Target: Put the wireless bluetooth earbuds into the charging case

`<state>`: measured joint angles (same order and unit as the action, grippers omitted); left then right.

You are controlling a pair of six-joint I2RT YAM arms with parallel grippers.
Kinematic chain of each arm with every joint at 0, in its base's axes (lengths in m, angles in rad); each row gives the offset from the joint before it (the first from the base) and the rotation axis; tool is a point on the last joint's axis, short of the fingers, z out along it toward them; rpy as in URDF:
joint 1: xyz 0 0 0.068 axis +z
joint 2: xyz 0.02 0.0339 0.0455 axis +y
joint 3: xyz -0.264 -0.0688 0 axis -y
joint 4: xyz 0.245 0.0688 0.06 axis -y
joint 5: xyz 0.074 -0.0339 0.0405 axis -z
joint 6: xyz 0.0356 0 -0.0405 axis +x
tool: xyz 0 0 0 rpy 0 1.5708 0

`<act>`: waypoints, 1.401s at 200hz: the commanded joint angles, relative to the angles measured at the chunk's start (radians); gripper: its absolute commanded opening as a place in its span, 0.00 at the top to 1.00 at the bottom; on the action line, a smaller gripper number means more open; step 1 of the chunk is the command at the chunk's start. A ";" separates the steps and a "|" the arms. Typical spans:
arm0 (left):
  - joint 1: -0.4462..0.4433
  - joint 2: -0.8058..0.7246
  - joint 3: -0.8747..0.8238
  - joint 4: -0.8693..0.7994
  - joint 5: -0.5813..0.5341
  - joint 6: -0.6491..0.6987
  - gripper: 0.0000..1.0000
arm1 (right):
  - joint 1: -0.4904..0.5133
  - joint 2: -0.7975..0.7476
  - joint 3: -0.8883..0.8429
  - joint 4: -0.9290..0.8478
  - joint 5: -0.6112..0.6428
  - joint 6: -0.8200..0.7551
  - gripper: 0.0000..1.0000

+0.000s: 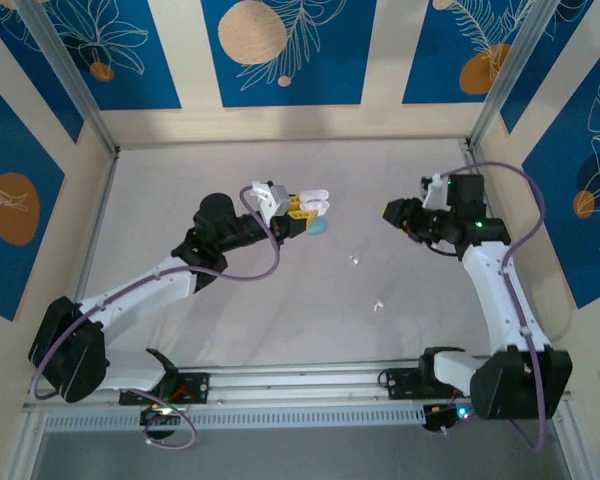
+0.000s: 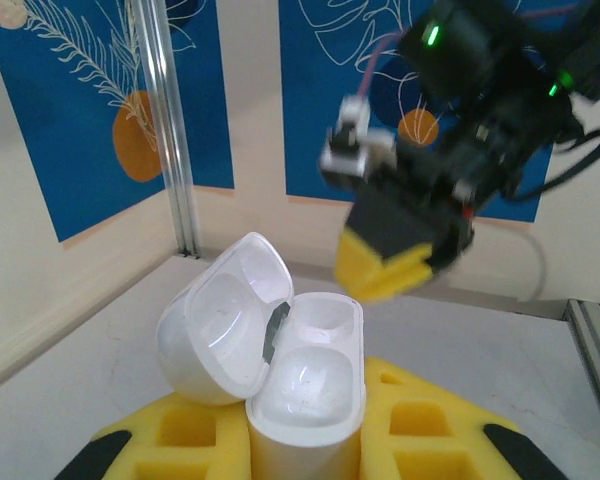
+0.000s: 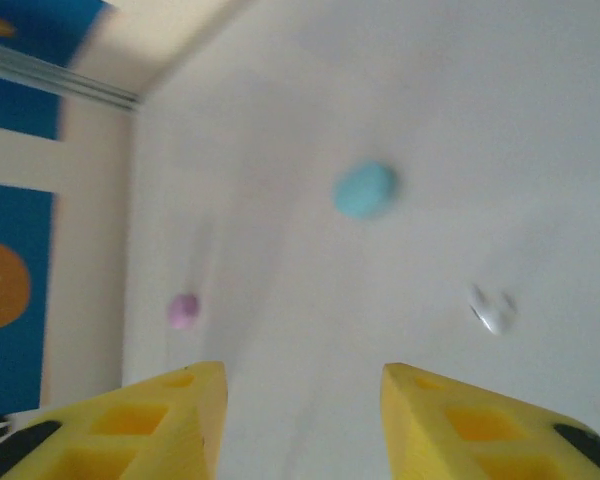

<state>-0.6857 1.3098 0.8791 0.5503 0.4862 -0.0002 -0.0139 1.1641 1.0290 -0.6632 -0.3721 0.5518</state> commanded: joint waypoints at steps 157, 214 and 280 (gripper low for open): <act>-0.009 -0.070 -0.056 0.066 -0.064 -0.009 0.84 | 0.178 0.339 -0.139 -0.167 0.287 0.056 0.56; -0.009 -0.042 -0.040 0.071 -0.055 -0.006 0.84 | 0.240 0.365 -0.176 -0.205 0.365 0.086 0.50; -0.007 -0.040 -0.037 0.067 -0.052 -0.009 0.84 | 0.275 0.414 -0.185 -0.210 0.397 0.091 0.50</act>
<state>-0.6857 1.2671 0.8310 0.6022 0.4324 -0.0086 0.2474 1.5604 0.8543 -0.8352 -0.0040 0.6304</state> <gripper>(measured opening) 0.212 0.503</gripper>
